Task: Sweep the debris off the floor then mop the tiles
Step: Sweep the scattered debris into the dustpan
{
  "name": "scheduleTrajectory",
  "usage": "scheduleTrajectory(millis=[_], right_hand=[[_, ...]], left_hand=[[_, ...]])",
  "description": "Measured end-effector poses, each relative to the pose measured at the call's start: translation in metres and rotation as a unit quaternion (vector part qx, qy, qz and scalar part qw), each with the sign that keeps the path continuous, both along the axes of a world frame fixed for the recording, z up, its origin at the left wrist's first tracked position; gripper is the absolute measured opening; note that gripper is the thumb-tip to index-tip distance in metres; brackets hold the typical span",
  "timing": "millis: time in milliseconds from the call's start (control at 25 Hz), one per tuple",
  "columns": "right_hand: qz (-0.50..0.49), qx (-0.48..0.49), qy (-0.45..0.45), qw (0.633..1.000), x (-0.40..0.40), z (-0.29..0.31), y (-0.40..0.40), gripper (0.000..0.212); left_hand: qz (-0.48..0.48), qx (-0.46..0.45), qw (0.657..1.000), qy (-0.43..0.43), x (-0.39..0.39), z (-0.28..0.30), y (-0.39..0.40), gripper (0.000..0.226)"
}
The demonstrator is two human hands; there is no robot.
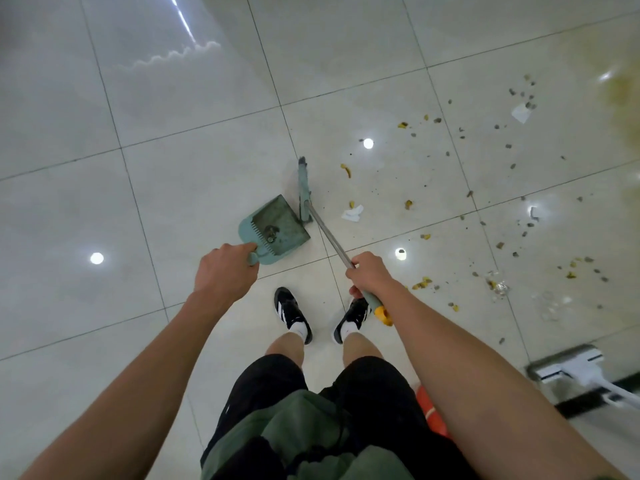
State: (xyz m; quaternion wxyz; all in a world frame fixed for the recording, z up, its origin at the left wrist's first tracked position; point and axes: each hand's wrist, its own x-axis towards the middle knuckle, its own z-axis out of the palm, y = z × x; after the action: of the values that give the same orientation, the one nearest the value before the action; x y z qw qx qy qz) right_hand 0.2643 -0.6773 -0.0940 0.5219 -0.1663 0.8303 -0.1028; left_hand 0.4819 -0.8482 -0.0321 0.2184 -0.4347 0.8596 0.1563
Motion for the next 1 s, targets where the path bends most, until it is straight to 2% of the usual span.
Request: scheduleTrajectory(millis=[80, 200, 360, 480, 720, 1000], right_hand=[[0.102, 0.038, 0.042, 0.993, -0.013, -0.005, 0.010, 0.015], [0.269, 0.083, 0.131, 0.951, -0.032, -0.009, 0.029, 0.041], [0.347, 0.110, 0.176, 0.915, -0.061, -0.008, 0.050, 0.045], [0.330, 0.127, 0.190, 0.916, -0.094, -0.008, 0.077, 0.039], [0.274, 0.163, 0.192, 0.928, -0.136, 0.000, 0.133, 0.040], [0.211, 0.130, 0.221, 0.943, -0.162, 0.006, 0.166, 0.023]], left_hand=[[-0.006, -0.001, 1.000, -0.003, -0.014, 0.000, 0.009, 0.022], [0.005, -0.004, 1.000, -0.007, -0.039, 0.001, 0.022, 0.024], [0.010, -0.012, 1.000, -0.018, -0.065, 0.003, 0.034, 0.029], [-0.009, -0.021, 1.000, -0.017, -0.087, 0.004, 0.045, 0.033], [-0.045, -0.033, 0.998, -0.011, -0.128, 0.000, 0.068, 0.032], [-0.028, -0.027, 0.999, 0.005, -0.167, 0.014, 0.069, 0.025]])
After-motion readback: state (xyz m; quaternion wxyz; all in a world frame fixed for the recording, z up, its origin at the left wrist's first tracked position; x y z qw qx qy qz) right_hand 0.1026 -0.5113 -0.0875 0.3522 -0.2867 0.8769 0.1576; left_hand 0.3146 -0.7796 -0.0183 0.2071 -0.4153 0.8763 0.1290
